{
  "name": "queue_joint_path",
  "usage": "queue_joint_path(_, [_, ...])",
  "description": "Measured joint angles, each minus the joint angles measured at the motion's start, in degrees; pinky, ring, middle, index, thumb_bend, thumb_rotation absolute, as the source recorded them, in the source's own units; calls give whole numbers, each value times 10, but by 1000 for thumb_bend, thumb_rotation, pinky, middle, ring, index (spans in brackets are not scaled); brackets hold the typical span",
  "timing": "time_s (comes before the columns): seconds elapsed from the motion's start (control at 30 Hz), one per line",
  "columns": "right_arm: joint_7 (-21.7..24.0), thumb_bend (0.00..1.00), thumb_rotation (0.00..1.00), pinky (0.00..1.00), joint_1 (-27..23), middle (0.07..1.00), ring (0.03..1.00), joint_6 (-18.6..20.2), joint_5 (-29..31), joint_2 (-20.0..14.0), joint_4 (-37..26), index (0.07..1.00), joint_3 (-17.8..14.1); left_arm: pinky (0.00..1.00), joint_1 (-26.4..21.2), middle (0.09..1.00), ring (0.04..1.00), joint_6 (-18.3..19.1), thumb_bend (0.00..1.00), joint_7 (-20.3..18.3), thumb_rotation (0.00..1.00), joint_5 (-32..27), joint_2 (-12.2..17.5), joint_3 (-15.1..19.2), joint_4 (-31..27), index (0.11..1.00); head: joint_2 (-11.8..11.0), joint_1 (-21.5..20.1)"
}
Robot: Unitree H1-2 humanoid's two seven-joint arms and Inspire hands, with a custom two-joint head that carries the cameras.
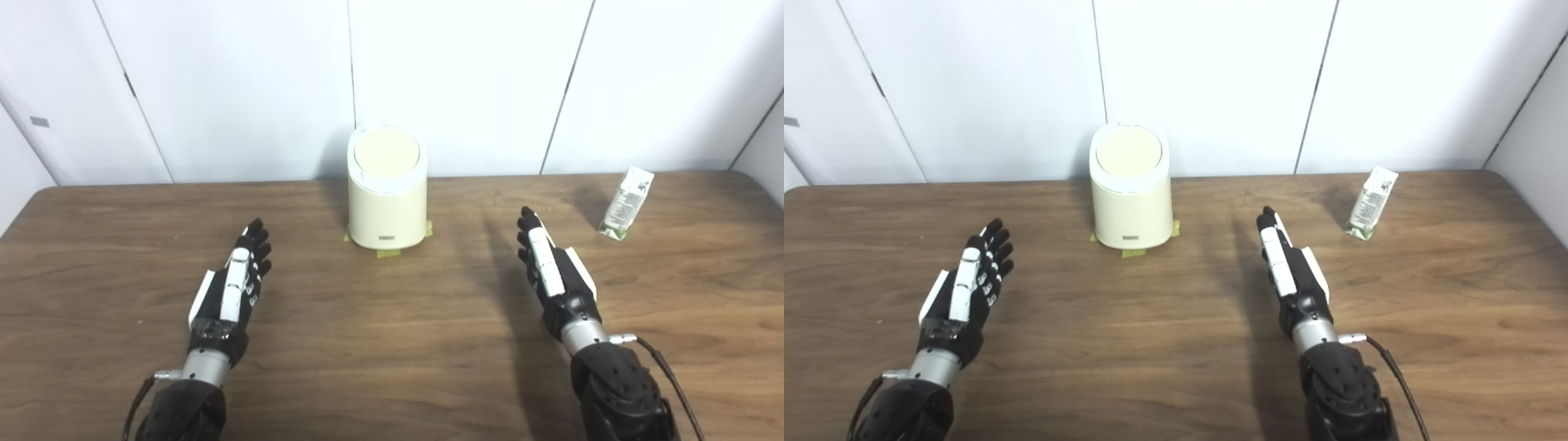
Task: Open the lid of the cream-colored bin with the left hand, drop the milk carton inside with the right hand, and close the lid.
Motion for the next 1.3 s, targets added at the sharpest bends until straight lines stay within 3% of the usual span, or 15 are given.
queue_joint_path(0.07, [0,558,1000,1000,0,1000,1000,-3,2,0,6,1000,-2,1000,0,1000,1000,0,461,0,967,7,1,-2,0,1000,-5,-2])
queue_joint_path(0.2, [0,612,1000,1000,0,1000,1000,-4,1,-1,15,1000,-2,1000,-4,991,1000,3,551,4,757,42,10,-16,0,999,-11,-2])
queue_joint_path(0.3, [1,642,992,995,0,1000,1000,-8,1,-2,15,1000,-2,913,-20,972,966,45,644,8,630,69,13,-24,-4,985,-18,-4])
queue_joint_path(0.43, [1,622,971,963,2,1000,1000,-17,5,-2,15,1000,-4,854,-69,893,881,113,791,5,485,138,38,-50,-33,955,-37,-3])
queue_joint_path(0.5, [1,623,960,942,3,1000,996,-18,7,-1,16,1000,-6,823,-107,899,876,119,830,-5,399,151,43,-42,-40,953,-40,-3])
queue_joint_path(0.67, [0,615,949,910,3,1000,985,-23,10,1,27,1000,-6,807,-201,916,883,119,876,-52,370,193,56,-34,-33,970,-47,-5])
queue_joint_path(0.83, [-3,588,933,874,6,989,971,-28,10,1,30,992,-8,818,-274,929,903,119,850,-115,342,242,59,-30,20,945,-58,-1])
queue_joint_path(1.0, [-8,554,911,868,8,982,966,-35,10,9,32,980,-9,782,-355,923,898,119,854,-203,237,307,80,-61,92,921,-62,-1])
queue_joint_path(1.1, [-12,557,914,862,9,972,955,-39,7,12,33,975,-7,787,-405,934,907,119,845,-227,201,341,77,-64,126,933,-64,-1])
queue_joint_path(1.3, [-15,551,907,850,10,967,949,-45,-1,13,36,972,-5,727,-466,921,862,119,839,-234,175,377,63,-88,210,938,-67,3])
